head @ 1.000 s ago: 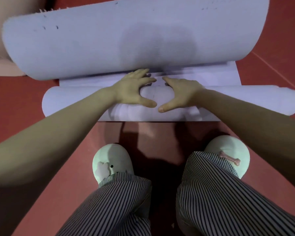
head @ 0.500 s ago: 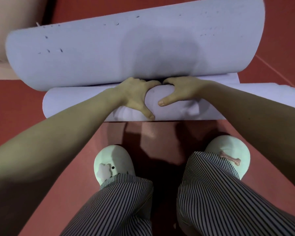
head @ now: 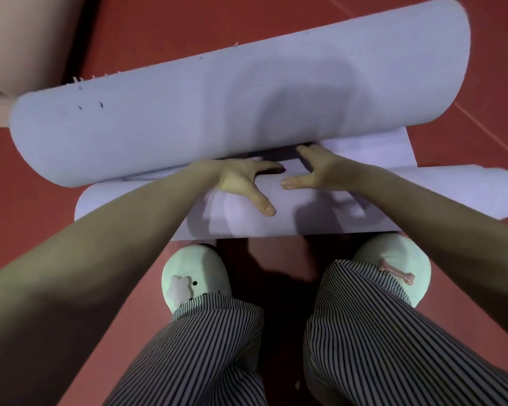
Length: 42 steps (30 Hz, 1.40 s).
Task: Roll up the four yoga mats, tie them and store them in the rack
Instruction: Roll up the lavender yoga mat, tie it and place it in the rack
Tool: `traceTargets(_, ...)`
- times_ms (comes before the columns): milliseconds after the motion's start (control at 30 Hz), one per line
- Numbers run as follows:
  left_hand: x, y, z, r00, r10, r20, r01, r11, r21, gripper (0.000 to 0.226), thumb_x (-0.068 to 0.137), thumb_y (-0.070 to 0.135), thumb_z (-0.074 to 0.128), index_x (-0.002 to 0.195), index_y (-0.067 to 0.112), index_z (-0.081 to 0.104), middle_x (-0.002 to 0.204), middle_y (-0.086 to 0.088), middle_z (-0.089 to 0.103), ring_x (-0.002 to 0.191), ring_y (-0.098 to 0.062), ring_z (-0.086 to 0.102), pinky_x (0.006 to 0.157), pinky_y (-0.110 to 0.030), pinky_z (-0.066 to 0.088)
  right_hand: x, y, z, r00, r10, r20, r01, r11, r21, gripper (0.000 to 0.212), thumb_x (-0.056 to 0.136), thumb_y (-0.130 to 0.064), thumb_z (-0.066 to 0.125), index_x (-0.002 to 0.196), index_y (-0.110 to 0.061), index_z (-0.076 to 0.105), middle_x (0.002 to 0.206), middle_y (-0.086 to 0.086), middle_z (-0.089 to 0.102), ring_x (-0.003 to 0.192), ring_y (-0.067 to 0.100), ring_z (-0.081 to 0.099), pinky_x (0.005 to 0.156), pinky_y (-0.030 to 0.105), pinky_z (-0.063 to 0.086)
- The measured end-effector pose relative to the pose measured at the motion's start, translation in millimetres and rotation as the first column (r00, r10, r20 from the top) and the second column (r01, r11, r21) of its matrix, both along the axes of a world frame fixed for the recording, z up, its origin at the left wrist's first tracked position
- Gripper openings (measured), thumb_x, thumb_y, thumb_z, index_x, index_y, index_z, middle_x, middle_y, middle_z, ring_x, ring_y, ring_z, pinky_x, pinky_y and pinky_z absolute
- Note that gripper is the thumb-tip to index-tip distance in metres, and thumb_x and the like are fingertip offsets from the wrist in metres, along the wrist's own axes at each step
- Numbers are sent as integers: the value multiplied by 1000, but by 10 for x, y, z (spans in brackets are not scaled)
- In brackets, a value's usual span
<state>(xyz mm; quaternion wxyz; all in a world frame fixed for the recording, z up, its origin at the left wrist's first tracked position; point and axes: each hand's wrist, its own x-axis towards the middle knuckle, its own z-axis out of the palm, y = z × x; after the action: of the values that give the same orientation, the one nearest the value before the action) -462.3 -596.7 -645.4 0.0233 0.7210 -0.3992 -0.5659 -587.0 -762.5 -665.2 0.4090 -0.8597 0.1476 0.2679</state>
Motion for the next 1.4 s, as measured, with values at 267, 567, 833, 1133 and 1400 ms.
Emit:
traceTargets(267,231,-8,53,975,214,52,-205,968,-144,115,60,61,79,152,31,16,157,16,16,142,-5,18,110,-22,16,-63,124,264,947,317,-46,-309,865,-395,110,58,-71,68,145,-17,27,148,0,34,131,23,38,108,41,29)
traceTargets(567,194,-34,151,938,329,111,-283,910,-305,55,91,39,61,139,17,47,137,3,51,119,-8,48,95,-14,31,356,-132,295,946,265,-189,-298,938,-179,132,48,-79,64,151,-17,10,154,-6,13,142,16,19,115,34,21)
traceTargets(833,-84,12,181,900,-21,435,97,983,-153,107,54,81,65,143,32,32,140,6,50,127,-21,47,102,-41,40,314,-165,194,958,208,-196,-239,959,-150,137,50,-75,69,152,-23,-6,154,-11,-27,146,11,0,118,35,13)
traceTargets(1133,169,-168,182,945,15,326,-3,999,-38,104,55,77,70,144,42,30,140,8,49,125,-21,46,101,-33,38,393,-168,354,970,234,-65,-243,932,-269,88,66,-69,65,136,-22,43,140,-8,44,126,16,45,97,30,35)
traceTargets(1400,256,-208,143,974,52,219,-50,999,-17,107,48,77,73,142,45,33,145,17,41,132,-12,40,110,-35,33,336,55,289,933,345,-105,-358,857,-370,115,53,-71,73,147,-29,22,147,-6,38,130,21,41,103,34,33)
